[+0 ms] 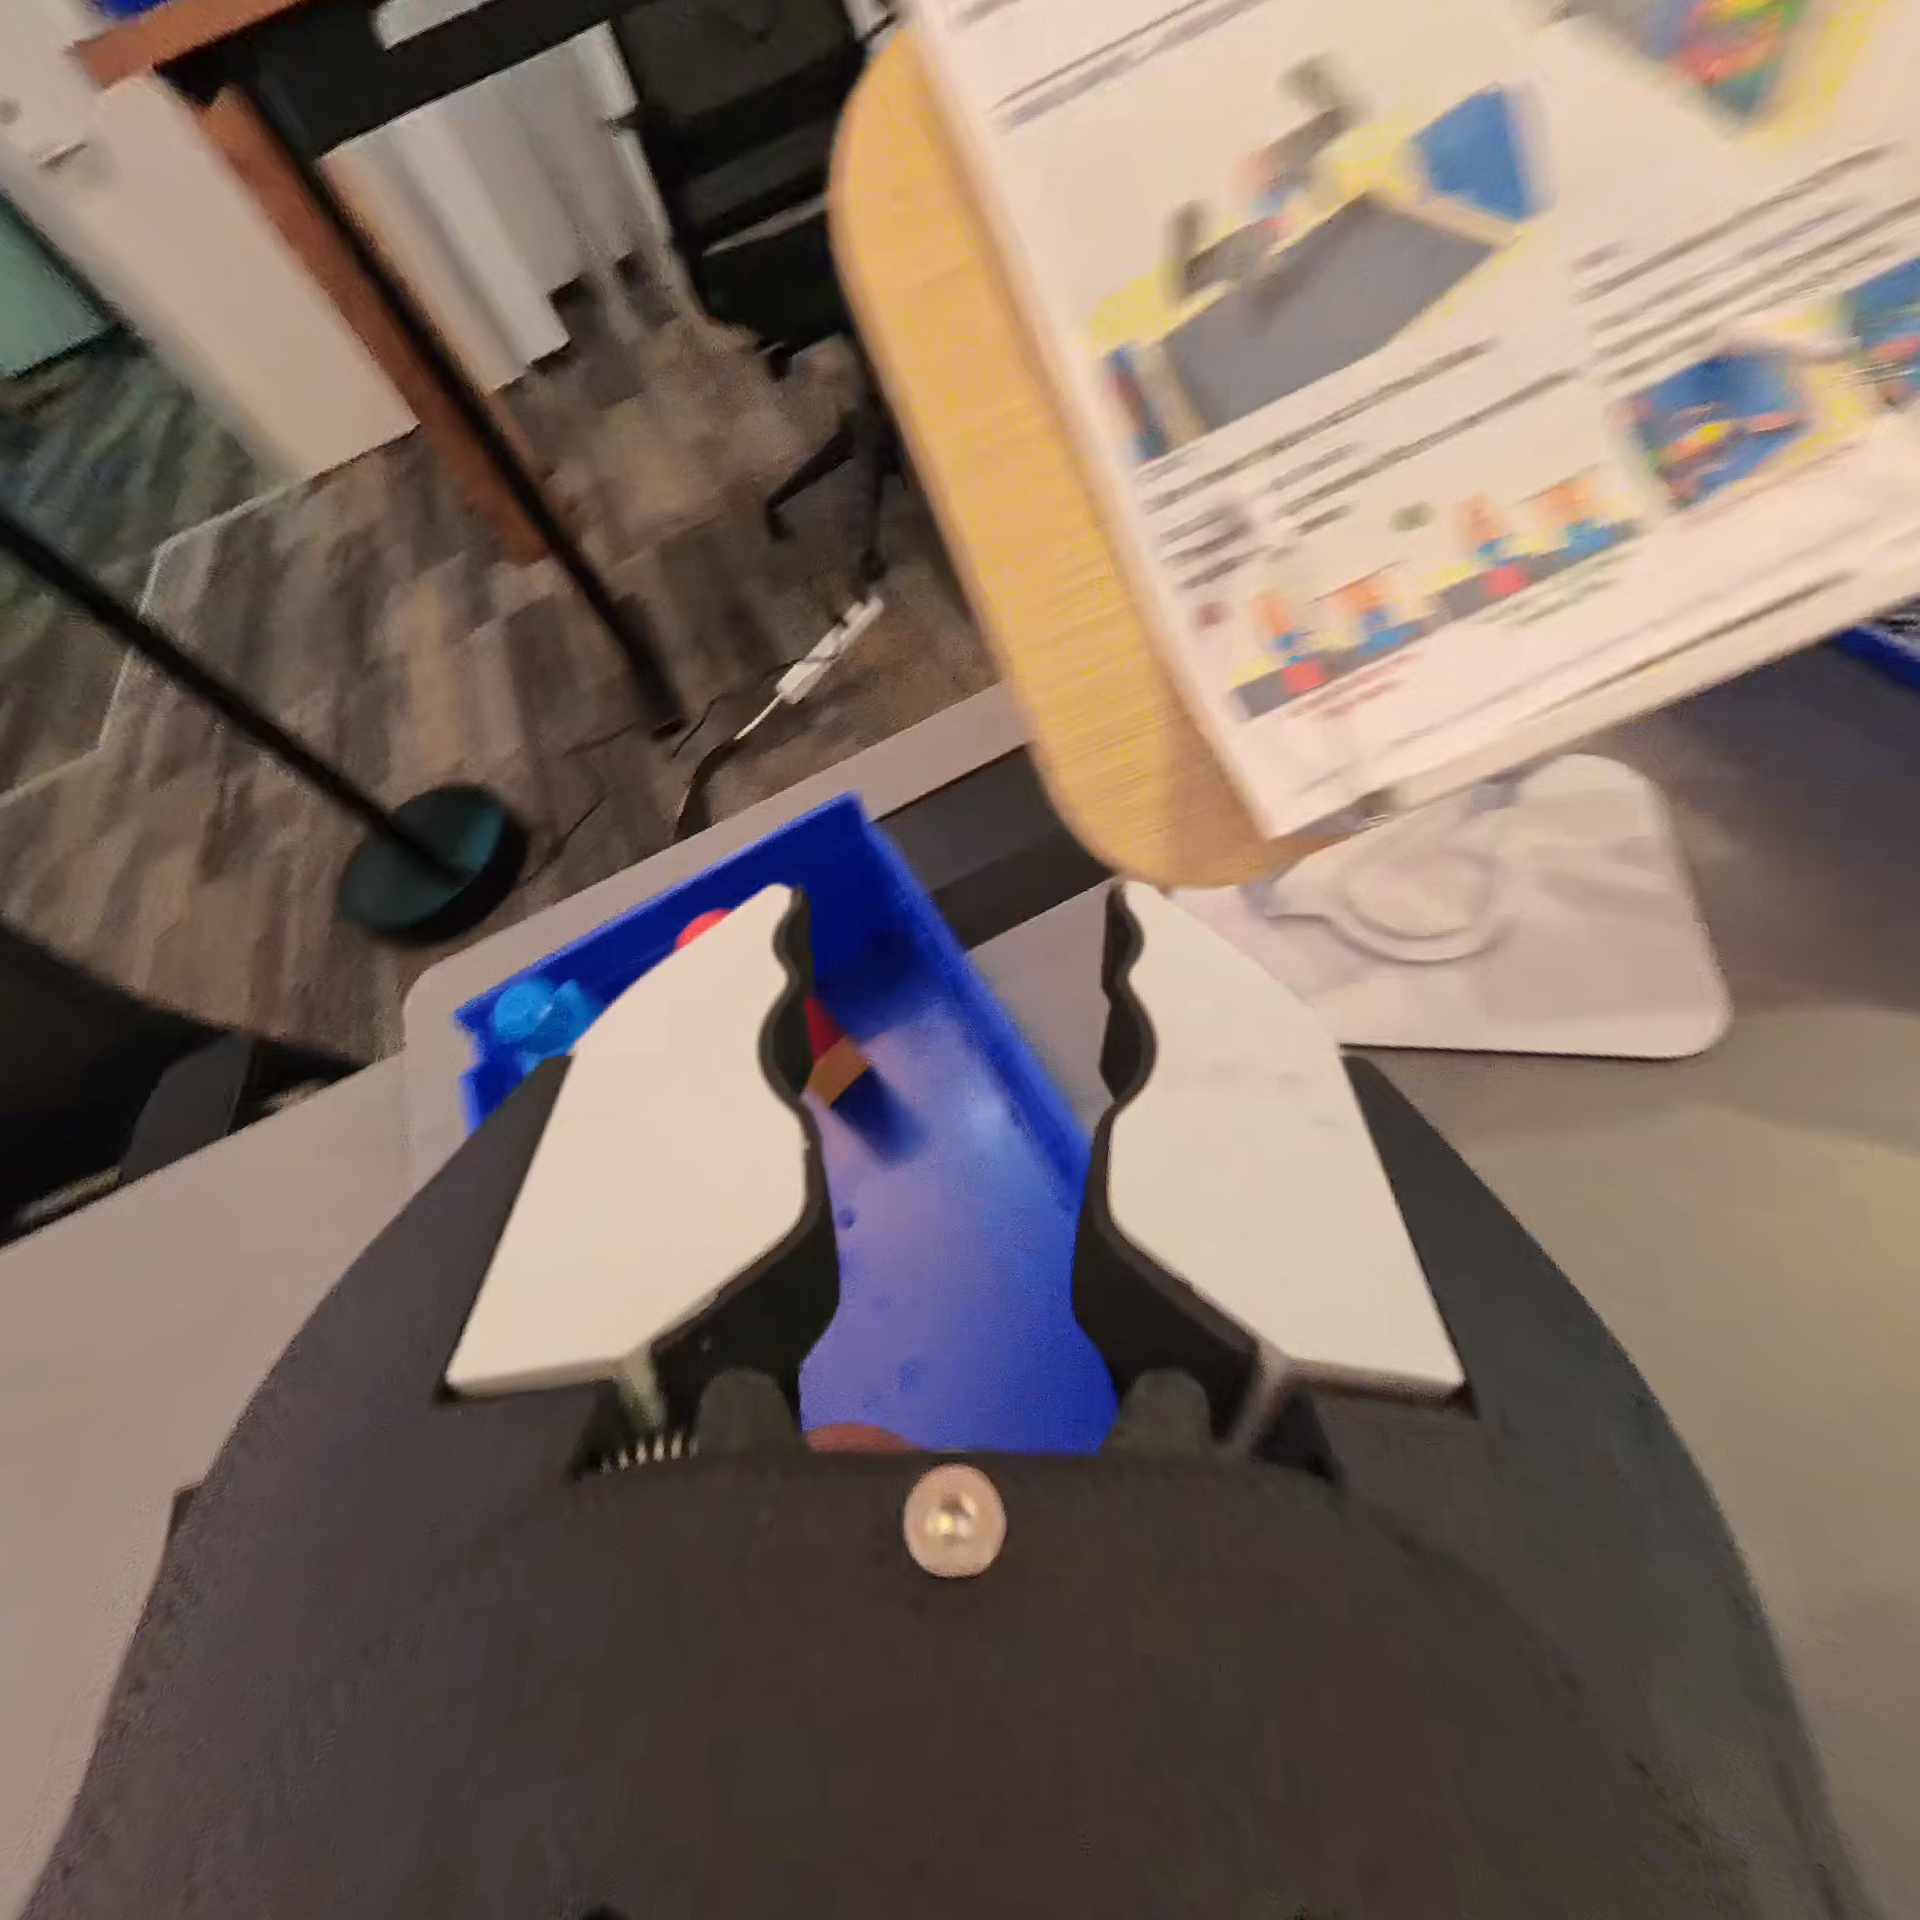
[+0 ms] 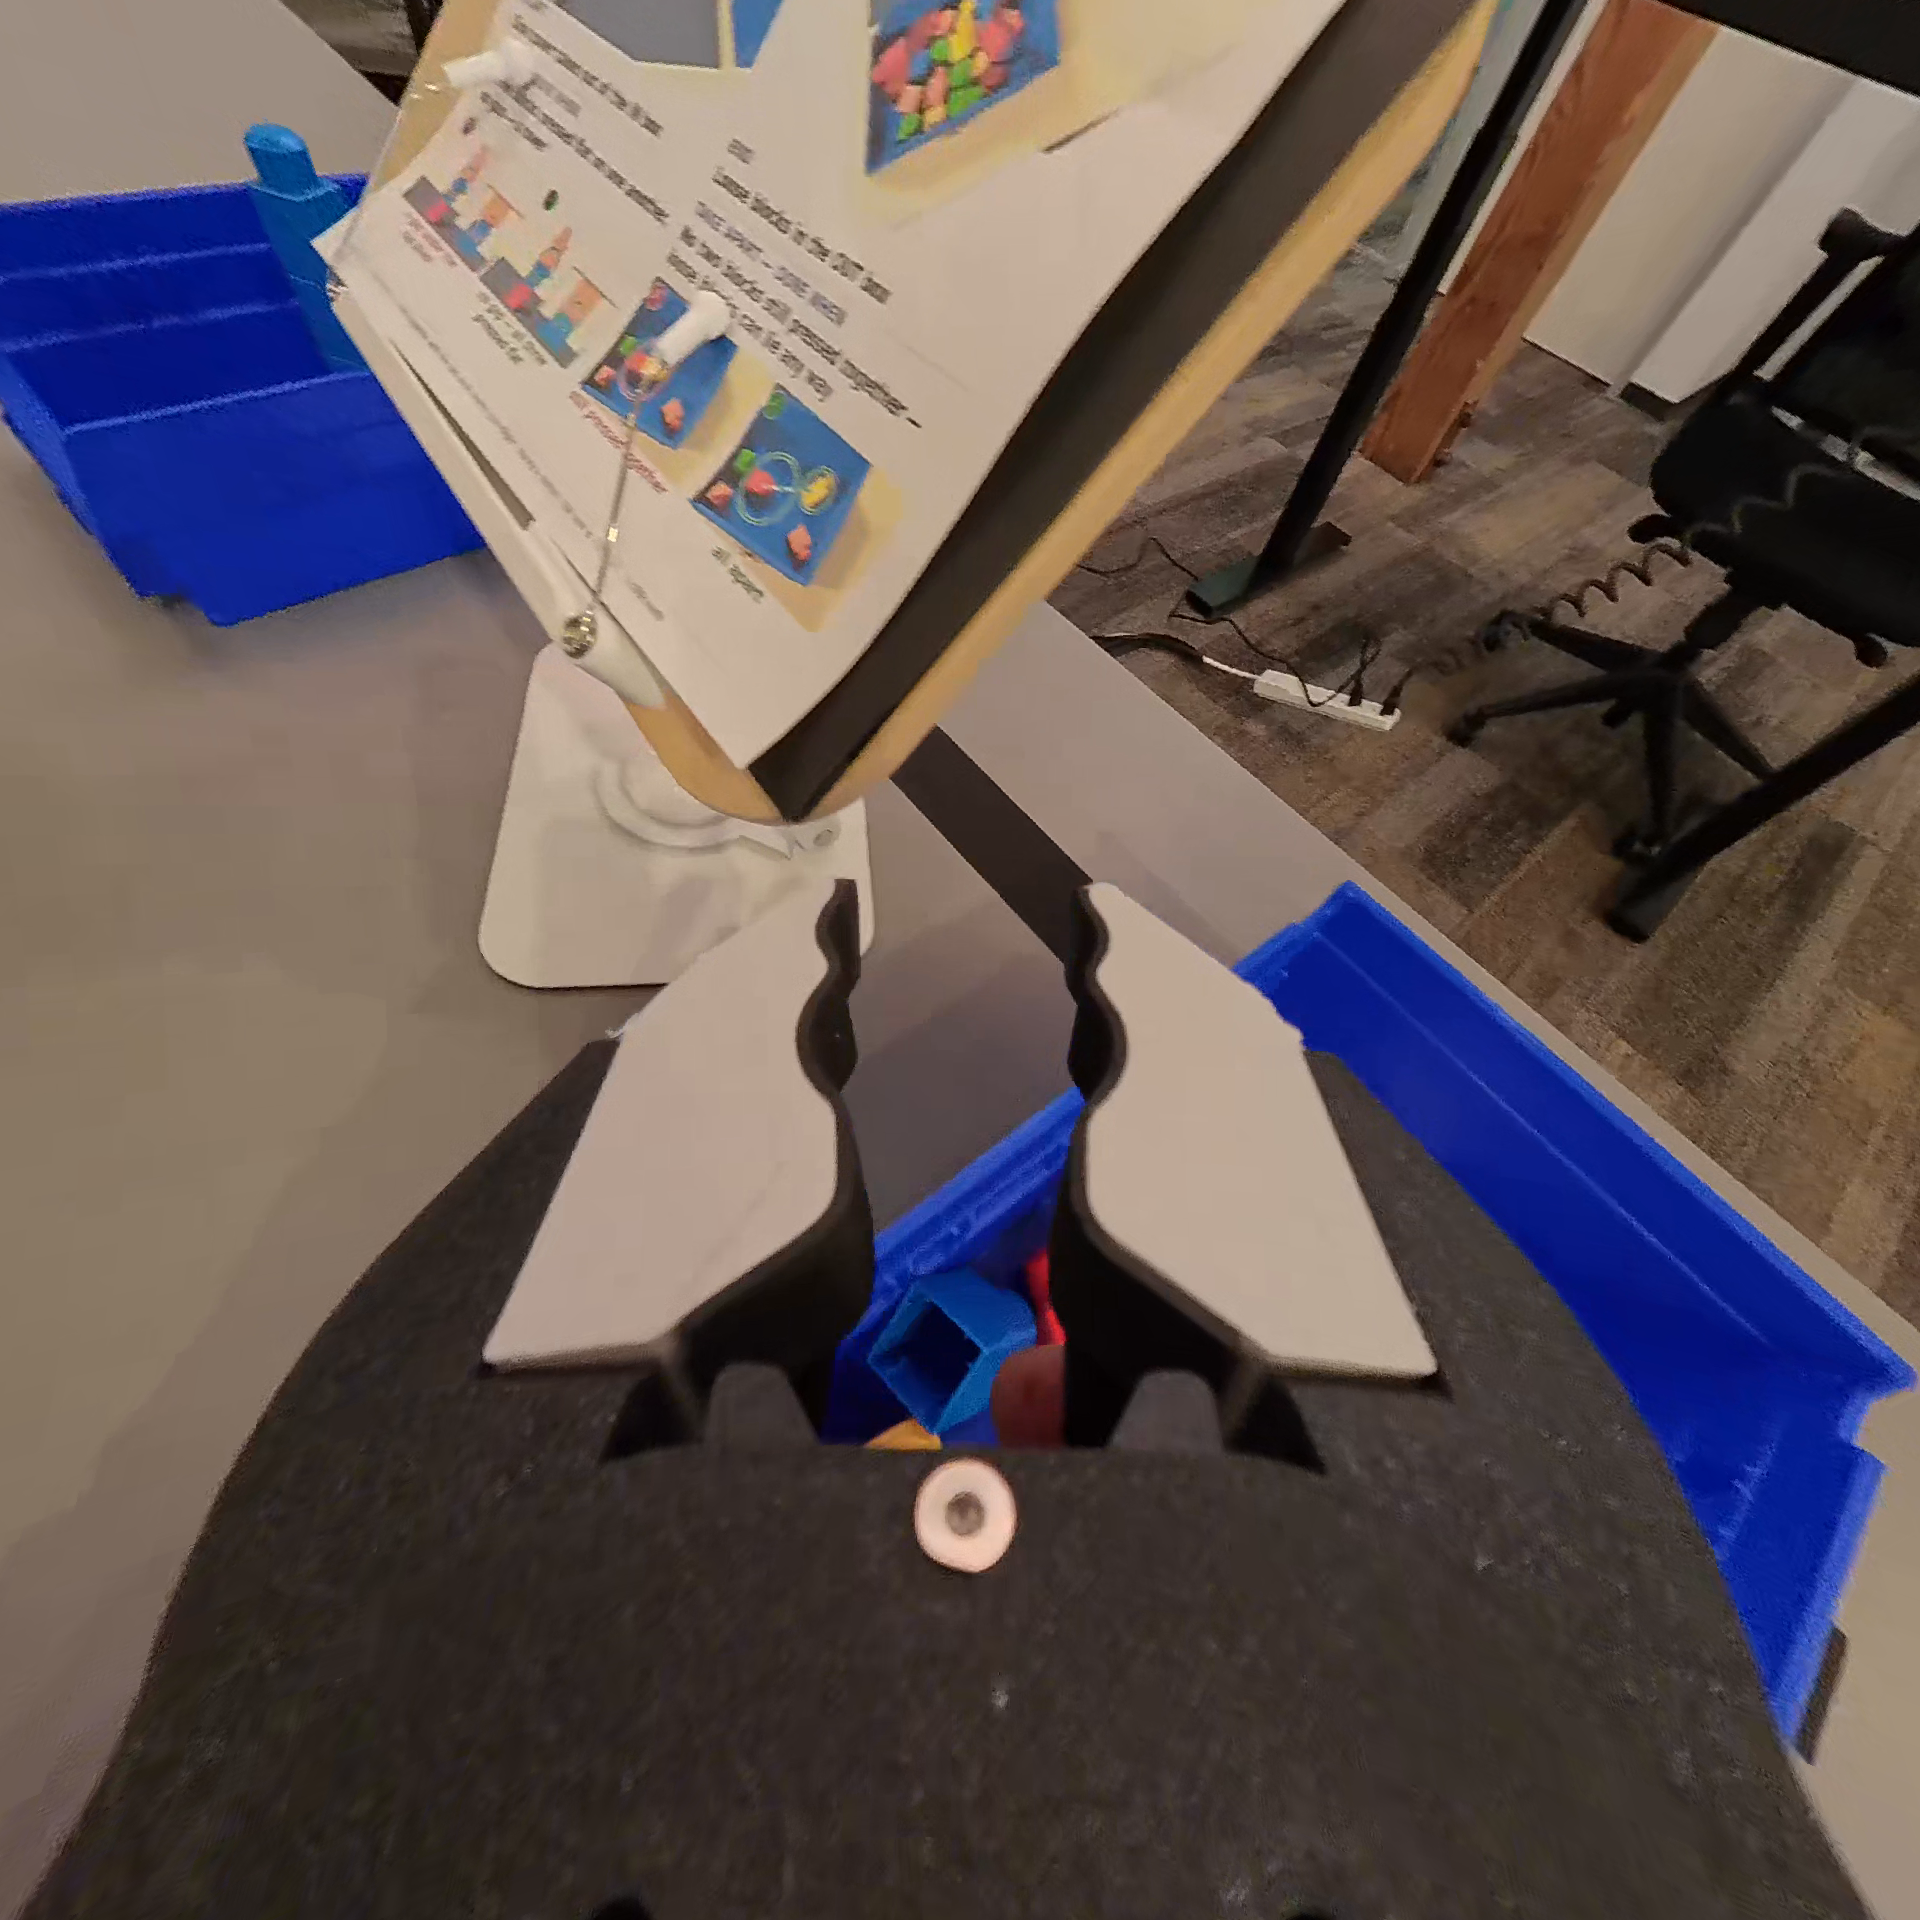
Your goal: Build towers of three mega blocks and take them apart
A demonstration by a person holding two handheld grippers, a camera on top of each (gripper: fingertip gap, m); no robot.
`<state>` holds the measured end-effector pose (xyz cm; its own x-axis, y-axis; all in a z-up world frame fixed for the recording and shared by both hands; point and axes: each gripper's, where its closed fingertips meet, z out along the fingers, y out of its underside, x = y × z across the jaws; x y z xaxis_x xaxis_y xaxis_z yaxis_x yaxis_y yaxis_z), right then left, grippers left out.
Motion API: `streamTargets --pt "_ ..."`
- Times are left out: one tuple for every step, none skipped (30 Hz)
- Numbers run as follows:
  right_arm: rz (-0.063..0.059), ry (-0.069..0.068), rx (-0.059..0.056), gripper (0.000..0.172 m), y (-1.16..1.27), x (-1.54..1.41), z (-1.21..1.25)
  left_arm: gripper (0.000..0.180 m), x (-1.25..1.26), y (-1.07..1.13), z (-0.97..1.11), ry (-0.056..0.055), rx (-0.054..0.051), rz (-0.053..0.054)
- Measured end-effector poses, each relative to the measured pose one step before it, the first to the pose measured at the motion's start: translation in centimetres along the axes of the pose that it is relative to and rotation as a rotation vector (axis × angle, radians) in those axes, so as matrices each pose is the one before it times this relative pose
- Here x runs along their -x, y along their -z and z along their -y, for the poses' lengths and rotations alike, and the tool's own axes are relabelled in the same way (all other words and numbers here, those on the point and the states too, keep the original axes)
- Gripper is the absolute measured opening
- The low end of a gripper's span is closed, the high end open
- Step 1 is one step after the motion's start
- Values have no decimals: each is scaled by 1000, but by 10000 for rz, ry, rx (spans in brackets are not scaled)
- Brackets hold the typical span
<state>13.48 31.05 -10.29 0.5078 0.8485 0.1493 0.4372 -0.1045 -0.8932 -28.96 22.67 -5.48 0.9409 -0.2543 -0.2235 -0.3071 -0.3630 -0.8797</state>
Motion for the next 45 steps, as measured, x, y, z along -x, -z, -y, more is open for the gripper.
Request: streamTargets --pt "71 58 -2 38 -174 310 94 55 1417 -221 -923 249 133 113" --pt "54 58 20 38 -147 264 45 58 1201 -340 -929 234 149 4" --pt "66 41 16 38 -130 265 49 62 1335 -425 -1028 254 224 102" --pt "67 26 2 38 -110 232 58 66 1442 -528 -1038 255 241 217" --pt "49 18 -6 38 -91 186 51 69 1486 -616 -1085 236 265 302" --pt "34 8 -22 38 -82 139 78 71 1464 -707 -1093 246 296 371" --pt "35 -3 -38 38 -84 130 91 74 1284 -830 -1063 308 306 354" --pt "49 -8 -33 38 -95 133 55 78 720 -911 -941 294 282 124" --pt "48 -6 -5 37 -118 118 3 79 523 -889 -787 275 212 101" --pt "23 -2 21 37 -130 64 -42 80 644 -857 -806 296 249 244" --pt "24 -1 28 37 -122 60 -64 82 576 -788 -685 211 228 275" --pt "46 -7 12 37 -105 90 -35 82 426 -658 -351 175 24 247" --pt "43 -13 -13 37 -77 90 9 81 349 -538 -156 230 -106 214" --pt "33 -12 -22 37 -67 79 24 80 228 -508 -212 182 -22 149" --pt "32 -8 -14 37 -66 65 14 78 140 -501 -299 165 72 92" --pt "26 -3 -1 37 -61 55 -11 76 67 -474 -217 137 49 64" --pt "21 1 9 37 -62 50 -20 72 180 -420 -135 34 21 180" --pt "18 -2 12 37 -53 32 -41 68 188 -400 -156 -31 56 198" --pt "12 -9 6 37 -47 10 -40 63 45 -467 -281 -44 179 93" --pt "12 -12 -2 37 -39 20 -13 63 64 -541 -363 -8 273 81" --pt "13 -9 0 37 -47 11 -24 63 8 -498 -235 -16 199 52" --pt "10 -3 5 37 -37 23 -19 56 -83 -408 -81 -73 86 6" --pt "16 4 5 37 -32 47 -7 46 83 -284 50 -72 -35 99" --pt "17 11 1 37 -34 55 10 41 26 -214 129 -46 -91 50" --pt "13 12 -6 37 -13 60 30 41 41 -107 62 -26 -9 33" --pt "24 9 -15 37 -2 92 59 41 46 27 -14 -3 51 -2" --pt "42 17 -29 37 6 137 106 41 -69 151 -32 -25 46 -83" --pt "62 29 -52 37 0 197 159 40 -179 367 116 -70 -95 -129" --pt "102 43 -83 36 -8 290 222 40 -264 679 177 -35 -124 -180" --pt "150 64 -117 37 -24 424 296 40 -493 974 366 -138 -191 -285" --pt "179 82 -144 36 -39 514 384 40 -587 1189 536 -223 -271 -266" --pt "216 106 -165 36 -83 644 448 40 -534 1357 437 -172 -141 -181" --pt "282 149 -174 36 -127 819 502 40 -721 1464 484 -224 -118 -272" --pt "322 178 -164 36 -192 951 522 40 -1301 1608 802 -344 -295 -548" --pt "320 174 -150 37 -269 1006 536 40 -1781 1641 1085 -354 -456 -693" --pt "330 176 -160 37 -327 1065 565 40 -1859 1455 944 -273 -208 -617" --pt "358 175 -181 38 -376 1121 598 40 -2178 1243 965 -437 -154 -648" --pt "387 130 -201 39 -423 1145 618 40 -2740 1026 1268 -631 -327 -837" --pt "424 69 -237 40 -448 1174 662 40 -2684 613 1308 -511 -300 -758" --pt "440 30 -283 40 -453 1160 694 39 -2405 167 1130 -370 -110 -631" --pt "395 3 -284 41 -453 1036 658 40 -2442 -175 971 -573 -2 -642" --pt "325 -25 -241 42 -439 874 550 40 -2438 -442 1103 -677 -106 -640" --pt "273 -39 -205 42 -403 731 457 40 -2321 -780 1138 -394 -109 -716" --pt "227 -38 -177 43 -358 609 357 40 -2282 -1108 1040 -297 -41 -792" --pt "172 -31 -148 43 -304 463 267 40 -2094 -1317 892 -418 -9 -725"
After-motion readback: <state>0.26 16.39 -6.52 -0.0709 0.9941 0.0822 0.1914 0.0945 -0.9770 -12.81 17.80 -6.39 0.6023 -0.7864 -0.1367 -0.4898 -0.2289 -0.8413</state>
